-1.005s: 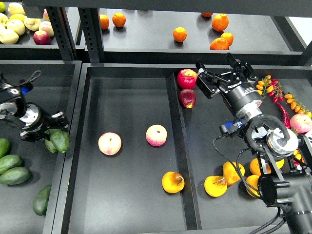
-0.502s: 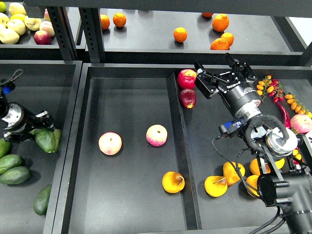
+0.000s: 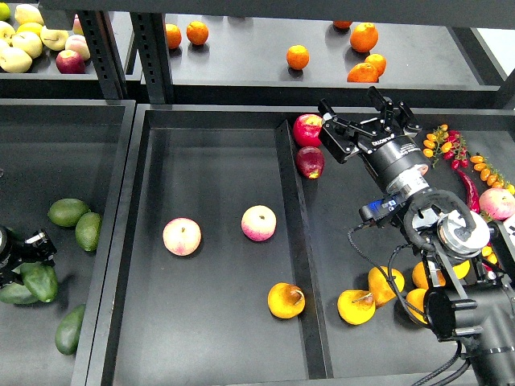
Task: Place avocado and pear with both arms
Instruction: 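Carry the avocado into the bin of avocados and open the left gripper, then withdraw the left gripper and swing the right gripper toward the middle bin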
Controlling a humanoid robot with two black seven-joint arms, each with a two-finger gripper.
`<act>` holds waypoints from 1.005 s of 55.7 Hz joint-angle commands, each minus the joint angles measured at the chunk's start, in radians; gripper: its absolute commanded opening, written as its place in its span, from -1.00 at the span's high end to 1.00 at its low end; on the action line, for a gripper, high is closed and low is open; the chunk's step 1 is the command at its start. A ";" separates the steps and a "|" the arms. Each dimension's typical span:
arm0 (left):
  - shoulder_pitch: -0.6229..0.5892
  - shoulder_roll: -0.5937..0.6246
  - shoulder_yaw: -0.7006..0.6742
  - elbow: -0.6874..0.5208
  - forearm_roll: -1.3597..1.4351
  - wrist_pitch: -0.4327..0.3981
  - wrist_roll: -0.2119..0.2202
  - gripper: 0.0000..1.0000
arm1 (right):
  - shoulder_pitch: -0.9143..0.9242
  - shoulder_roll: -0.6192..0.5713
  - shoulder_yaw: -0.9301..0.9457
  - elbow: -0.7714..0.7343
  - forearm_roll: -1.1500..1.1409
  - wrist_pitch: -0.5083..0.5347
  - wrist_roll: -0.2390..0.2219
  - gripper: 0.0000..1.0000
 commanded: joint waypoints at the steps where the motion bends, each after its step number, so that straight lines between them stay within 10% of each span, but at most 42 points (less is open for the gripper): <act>1: 0.008 -0.030 0.001 0.022 0.002 0.000 0.000 0.67 | 0.000 0.000 -0.001 0.000 0.000 0.000 0.000 -0.99; 14: 0.021 -0.044 0.001 0.036 0.022 0.000 0.000 0.40 | 0.000 0.000 0.000 0.000 0.001 0.002 0.000 -0.99; 27: 0.021 -0.045 -0.001 0.045 0.082 0.000 0.000 -0.34 | 0.000 0.000 0.000 0.000 0.001 0.003 0.000 -0.99; 56: 0.000 -0.027 -0.034 0.036 0.081 0.000 0.000 -0.96 | -0.003 0.000 0.000 0.000 0.001 0.003 0.000 -0.99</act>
